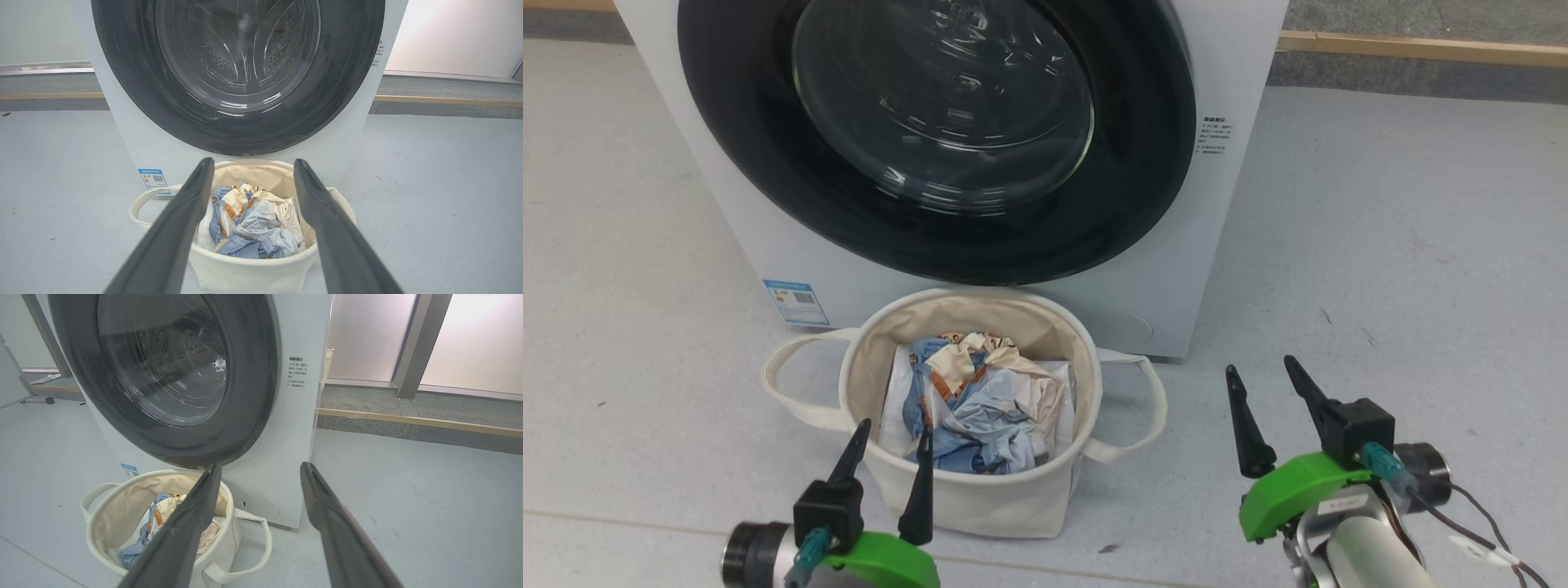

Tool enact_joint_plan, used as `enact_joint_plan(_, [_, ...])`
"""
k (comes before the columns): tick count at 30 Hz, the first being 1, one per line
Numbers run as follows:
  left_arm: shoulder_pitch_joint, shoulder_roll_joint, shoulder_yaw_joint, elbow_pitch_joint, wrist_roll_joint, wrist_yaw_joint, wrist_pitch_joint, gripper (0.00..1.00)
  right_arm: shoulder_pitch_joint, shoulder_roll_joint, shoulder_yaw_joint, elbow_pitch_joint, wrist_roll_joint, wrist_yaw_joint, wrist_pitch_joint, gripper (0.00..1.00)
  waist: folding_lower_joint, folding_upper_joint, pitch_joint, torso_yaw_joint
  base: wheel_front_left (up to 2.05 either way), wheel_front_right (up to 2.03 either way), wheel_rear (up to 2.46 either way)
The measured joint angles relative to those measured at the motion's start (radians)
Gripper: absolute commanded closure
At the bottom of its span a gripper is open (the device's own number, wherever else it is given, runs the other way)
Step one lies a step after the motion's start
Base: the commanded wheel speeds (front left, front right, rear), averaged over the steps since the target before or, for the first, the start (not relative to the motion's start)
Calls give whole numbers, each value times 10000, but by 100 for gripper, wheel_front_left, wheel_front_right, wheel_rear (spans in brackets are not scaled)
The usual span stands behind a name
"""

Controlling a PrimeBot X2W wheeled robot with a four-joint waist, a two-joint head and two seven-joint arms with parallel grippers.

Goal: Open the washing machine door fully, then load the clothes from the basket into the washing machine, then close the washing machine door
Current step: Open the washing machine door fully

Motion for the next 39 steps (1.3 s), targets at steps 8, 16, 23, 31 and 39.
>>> enact_joint_plan(8, [0,17,25,-48,0,-90,0,0,-34,21,-15,15,4,0,0,0,0,0,37,10,3,3,-7])
enact_joint_plan(16, [-3,21,54,-48,0,-165,-2,0,-153,21,-222,336,587,0,0,100,0,0,134,-17,0,0,0])
enact_joint_plan(23, [-90,19,82,-44,0,-173,-2,0,-566,27,-570,483,4153,0,2,100,0,0,329,-5,0,0,0])
enact_joint_plan(31, [-289,8,81,-48,0,-174,-2,0,-2269,25,-1977,2176,8332,0,1718,100,0,0,573,133,0,0,0])
enact_joint_plan(39, [-675,-25,69,-142,0,-174,-2,0,-3985,-326,-3200,3191,10667,-2,3296,100,0,0,1163,326,0,0,0])
